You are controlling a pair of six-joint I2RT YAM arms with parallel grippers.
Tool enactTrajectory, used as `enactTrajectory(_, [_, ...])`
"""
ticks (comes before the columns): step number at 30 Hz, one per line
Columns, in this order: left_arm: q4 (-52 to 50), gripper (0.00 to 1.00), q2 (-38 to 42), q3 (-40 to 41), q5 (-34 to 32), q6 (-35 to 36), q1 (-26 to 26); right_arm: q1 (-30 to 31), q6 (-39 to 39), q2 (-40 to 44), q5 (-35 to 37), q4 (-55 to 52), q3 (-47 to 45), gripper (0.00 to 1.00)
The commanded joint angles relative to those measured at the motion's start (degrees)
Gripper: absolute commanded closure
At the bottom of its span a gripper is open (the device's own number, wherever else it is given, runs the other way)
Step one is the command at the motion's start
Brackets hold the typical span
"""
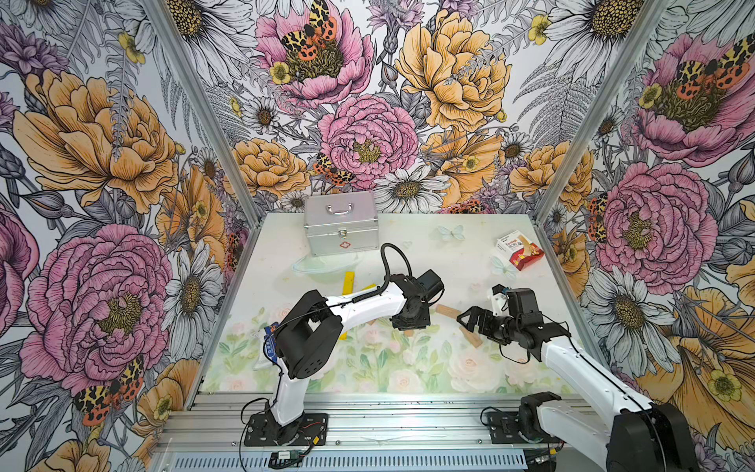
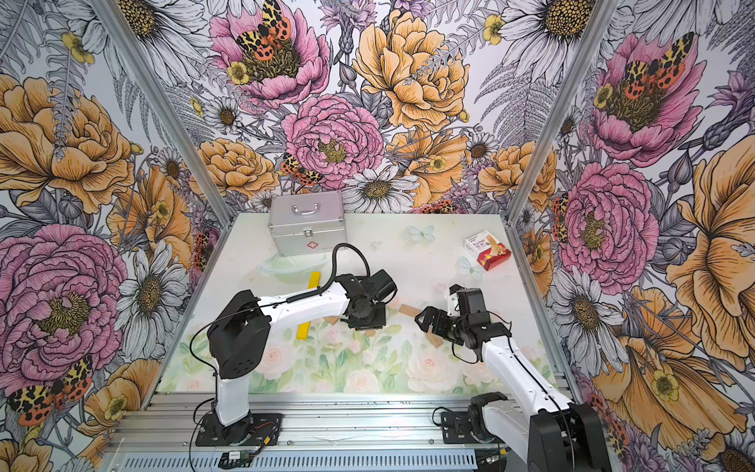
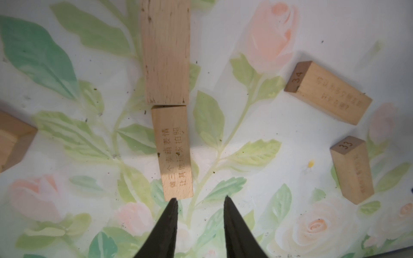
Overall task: Assemble the letter k with building blocks
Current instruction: Assemble the building block at the center of the board.
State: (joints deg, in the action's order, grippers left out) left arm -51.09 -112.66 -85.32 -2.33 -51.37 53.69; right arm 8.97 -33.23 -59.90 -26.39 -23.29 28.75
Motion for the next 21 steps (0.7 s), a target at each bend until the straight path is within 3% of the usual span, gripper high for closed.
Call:
enactTrajectory(1, [0.4,0.64,-1.5,-1.2,-1.2,-3.3,0.6,0.0,1.9,-1.0,-2.8,1.0,0.1,0.01])
enactTrajectory(6, [0.3,0.59,-2.0,-1.6,-2.6,-5.0,1.5,0.0,3.0,-2.0,-4.3,1.0,0.2,0.01])
enactTrajectory(21, [-0.2,0.61,-0.9,0.9,-6.9,-6.0,1.4,-0.3,5.2,-4.9,-4.8,1.0,1.0,0.01])
